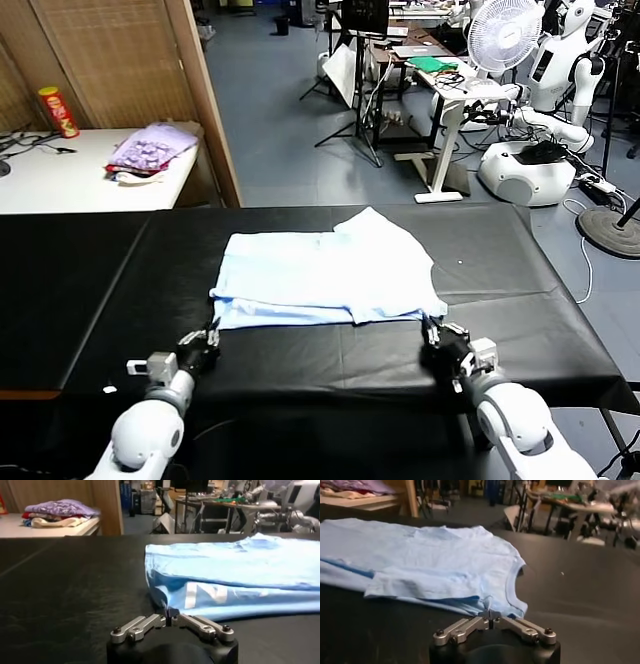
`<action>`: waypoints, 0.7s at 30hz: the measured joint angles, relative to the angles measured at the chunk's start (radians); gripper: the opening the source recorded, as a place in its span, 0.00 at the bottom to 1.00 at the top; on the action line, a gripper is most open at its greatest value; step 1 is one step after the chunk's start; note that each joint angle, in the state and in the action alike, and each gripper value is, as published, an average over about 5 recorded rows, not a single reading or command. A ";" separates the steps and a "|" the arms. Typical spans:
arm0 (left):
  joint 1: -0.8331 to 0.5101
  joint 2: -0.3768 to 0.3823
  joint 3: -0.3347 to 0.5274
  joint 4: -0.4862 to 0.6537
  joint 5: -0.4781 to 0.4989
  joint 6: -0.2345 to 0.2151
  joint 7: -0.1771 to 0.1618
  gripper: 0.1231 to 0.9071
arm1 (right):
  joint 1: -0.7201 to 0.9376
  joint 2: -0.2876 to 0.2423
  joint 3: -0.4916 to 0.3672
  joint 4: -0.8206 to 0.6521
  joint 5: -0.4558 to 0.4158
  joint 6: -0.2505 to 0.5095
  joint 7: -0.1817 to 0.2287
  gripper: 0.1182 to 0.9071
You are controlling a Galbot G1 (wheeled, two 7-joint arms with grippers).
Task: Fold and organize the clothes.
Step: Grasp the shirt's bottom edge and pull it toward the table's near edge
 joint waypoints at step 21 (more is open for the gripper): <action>0.280 0.177 -0.108 -0.256 0.039 0.027 0.010 0.01 | -0.156 0.029 0.062 0.192 0.007 -0.122 0.068 0.02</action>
